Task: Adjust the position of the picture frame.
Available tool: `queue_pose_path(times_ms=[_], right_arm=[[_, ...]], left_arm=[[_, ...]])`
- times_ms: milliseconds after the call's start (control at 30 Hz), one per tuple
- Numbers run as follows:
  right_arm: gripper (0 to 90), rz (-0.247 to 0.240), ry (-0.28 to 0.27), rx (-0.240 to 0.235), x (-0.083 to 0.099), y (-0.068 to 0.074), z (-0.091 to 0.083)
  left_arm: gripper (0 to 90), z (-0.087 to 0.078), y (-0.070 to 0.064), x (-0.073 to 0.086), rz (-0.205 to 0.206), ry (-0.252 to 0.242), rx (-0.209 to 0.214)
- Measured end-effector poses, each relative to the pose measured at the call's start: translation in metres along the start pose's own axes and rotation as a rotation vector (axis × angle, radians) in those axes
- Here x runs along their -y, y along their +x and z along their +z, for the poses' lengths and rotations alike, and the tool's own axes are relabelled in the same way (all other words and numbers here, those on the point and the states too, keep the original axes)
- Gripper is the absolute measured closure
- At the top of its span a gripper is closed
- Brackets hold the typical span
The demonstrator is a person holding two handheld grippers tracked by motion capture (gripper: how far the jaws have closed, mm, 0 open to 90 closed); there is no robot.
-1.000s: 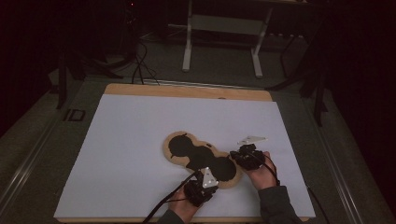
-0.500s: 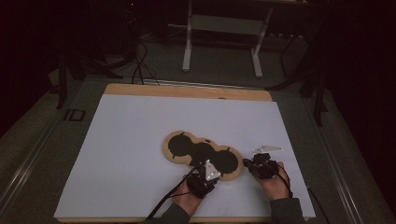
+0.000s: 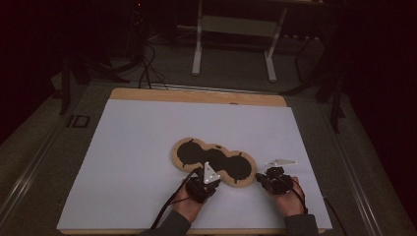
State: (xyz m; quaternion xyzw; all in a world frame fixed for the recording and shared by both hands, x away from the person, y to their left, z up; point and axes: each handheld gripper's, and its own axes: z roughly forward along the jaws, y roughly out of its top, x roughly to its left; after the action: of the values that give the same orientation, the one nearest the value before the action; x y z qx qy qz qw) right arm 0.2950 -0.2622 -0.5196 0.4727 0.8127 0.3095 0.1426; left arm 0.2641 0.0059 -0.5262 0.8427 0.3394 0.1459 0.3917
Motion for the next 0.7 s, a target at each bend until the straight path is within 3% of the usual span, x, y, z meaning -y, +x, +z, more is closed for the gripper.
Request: queue_pose_path(times_ms=[333, 500, 533, 700], right_arm=[[90.0, 0.029, 0.008, 0.014, -0.002, -0.002, 0.006], [90.0, 0.028, 0.009, 0.023, -0.004, -0.001, 0.009], [90.0, 0.028, 0.011, 0.029, -0.005, 0.000, 0.010], [90.0, 0.043, 0.004, 0.027, -0.009, 0.000, 0.014]], left_arm=[[87.5, -0.037, 0.045, 0.017, -0.105, -0.058, -0.102], [87.6, -0.053, 0.073, 0.029, -0.147, -0.050, -0.178], [87.6, -0.059, 0.083, 0.035, -0.173, -0.052, -0.198], [87.5, -0.065, 0.101, 0.044, -0.222, -0.040, -0.232]])
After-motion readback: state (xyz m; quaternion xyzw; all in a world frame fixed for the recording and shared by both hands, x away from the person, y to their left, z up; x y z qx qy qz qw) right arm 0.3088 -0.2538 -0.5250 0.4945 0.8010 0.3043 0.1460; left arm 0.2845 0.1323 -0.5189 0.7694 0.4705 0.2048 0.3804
